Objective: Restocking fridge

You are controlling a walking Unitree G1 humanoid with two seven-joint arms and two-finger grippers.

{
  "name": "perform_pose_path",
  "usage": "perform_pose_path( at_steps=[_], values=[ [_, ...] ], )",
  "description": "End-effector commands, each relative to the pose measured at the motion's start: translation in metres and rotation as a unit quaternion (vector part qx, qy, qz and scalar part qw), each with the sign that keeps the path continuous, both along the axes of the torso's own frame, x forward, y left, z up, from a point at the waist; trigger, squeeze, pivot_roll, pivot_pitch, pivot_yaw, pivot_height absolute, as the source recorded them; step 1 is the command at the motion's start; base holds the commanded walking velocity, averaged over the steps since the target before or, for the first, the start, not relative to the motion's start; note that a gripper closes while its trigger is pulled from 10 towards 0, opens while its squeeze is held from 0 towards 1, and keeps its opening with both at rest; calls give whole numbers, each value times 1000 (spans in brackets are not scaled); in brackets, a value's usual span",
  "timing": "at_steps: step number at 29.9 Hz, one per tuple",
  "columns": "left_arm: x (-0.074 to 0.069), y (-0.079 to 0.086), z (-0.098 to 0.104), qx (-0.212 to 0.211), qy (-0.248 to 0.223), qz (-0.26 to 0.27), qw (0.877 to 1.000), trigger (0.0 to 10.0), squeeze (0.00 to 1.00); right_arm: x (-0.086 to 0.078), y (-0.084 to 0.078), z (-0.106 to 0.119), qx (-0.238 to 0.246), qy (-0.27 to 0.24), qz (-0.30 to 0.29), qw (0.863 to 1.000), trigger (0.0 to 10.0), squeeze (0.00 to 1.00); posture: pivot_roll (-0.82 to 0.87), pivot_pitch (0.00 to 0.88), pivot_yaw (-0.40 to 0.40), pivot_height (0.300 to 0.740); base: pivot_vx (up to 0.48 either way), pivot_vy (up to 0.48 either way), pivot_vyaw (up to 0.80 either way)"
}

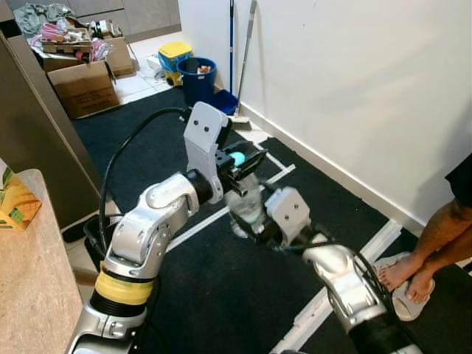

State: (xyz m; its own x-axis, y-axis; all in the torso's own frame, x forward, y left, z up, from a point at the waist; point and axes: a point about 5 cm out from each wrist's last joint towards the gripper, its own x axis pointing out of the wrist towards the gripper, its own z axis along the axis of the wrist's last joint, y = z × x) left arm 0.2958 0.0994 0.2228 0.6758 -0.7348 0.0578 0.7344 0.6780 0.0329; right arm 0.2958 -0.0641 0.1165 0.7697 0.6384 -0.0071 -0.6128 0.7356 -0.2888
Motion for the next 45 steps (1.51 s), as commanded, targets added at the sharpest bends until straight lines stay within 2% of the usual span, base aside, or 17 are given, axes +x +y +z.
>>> perform_pose_path(
  at_steps=[1,5,13,25,36,37,38,39,40,41,43,44,45],
  values=[
    [-4,-3,-1,-5,4,-10,1000,10000,0,4,-11,-3,2,5,-32,999,10000,0,59,13,-40,740,0,0,0],
    [-5,-4,1,-8,1,-16,1000,10000,0,5,-15,-4,4,11,-34,999,10000,0,60,14,-40,740,0,0,0],
    [-6,-4,2,-6,0,-18,1000,10000,0,5,-13,-9,4,19,-34,999,10000,0,61,14,-41,740,0,0,0],
    [-5,-4,1,-8,1,-11,1000,10000,0,3,-15,-22,-29,32,-44,998,10000,0,58,14,-40,740,0,0,0],
    [-8,-6,2,-7,3,-27,1000,10000,0,6,-15,-21,-29,29,-48,998,10000,0,62,13,-40,740,0,0,0],
    [-9,-6,2,-8,3,-28,1000,10000,0,7,-14,-21,-30,28,-48,998,7961,0,64,13,-41,740,0,0,0],
    [-9,-6,2,-8,2,-28,1000,10000,0,7,-14,-21,-30,27,-47,998,4824,0,65,13,-42,740,0,0,0],
    [-9,-6,2,-8,2,-28,1000,10000,0,7,-14,-21,-30,27,-47,998,4824,0,65,13,-42,740,0,0,0],
    [-10,-6,2,-9,2,-30,1000,10000,0,7,-14,-21,-30,26,-46,998,1098,0,65,13,-42,740,0,0,0],
    [-10,-6,3,-10,2,-31,999,10000,0,7,-14,-21,-30,25,-45,998,392,0,65,13,-42,740,0,0,0],
    [-10,-6,3,-10,2,-32,999,10000,0,7,-14,-21,-30,25,-45,998,588,0,65,13,-42,740,0,0,0],
    [-10,-6,3,-10,2,-33,999,10000,0,8,-14,-21,-31,25,-45,998,8510,0,65,13,-41,740,0,0,0],
    [-10,-6,3,-10,2,-33,999,10000,0,8,-14,-21,-31,25,-46,998,10000,0,65,12,-40,740,0,0,0]
  ],
)
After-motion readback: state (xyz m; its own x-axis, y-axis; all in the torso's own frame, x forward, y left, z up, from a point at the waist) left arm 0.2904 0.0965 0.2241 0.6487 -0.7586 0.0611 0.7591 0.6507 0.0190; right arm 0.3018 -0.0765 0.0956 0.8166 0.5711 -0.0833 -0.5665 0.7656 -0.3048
